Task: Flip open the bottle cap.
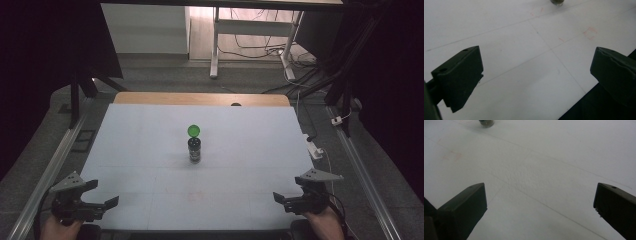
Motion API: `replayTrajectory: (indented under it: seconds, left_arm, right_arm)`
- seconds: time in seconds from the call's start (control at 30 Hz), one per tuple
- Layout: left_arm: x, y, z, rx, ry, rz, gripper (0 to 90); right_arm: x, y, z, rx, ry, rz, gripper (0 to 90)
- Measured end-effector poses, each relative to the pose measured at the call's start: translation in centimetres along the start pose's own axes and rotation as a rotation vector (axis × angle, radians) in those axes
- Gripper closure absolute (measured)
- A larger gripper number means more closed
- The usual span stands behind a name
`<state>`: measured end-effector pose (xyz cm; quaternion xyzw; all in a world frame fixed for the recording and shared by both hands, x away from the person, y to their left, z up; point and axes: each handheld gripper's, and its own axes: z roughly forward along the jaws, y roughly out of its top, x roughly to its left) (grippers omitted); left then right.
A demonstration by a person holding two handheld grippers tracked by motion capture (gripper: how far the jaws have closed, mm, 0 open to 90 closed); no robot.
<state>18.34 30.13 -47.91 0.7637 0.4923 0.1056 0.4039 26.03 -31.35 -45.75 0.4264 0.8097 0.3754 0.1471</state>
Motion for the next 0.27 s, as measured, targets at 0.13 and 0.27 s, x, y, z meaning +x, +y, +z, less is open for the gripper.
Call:
replayTrajectory:
  seconds: [0.13, 0.27]
  left_arm:
    - [-0.08, -0.19, -0.08, 0.018, 0.012, -0.002, 0.0]
    - [-0.01, -0.15, -0.03, 0.020, 0.011, -0.011, 0.0]
  right_arm:
    - [0.03, -0.24, -0.30, 0.002, -0.009, 0.005, 0.0]
    - [-0.11, -0.34, -0.37, 0.003, -0.010, 0.017, 0.0]
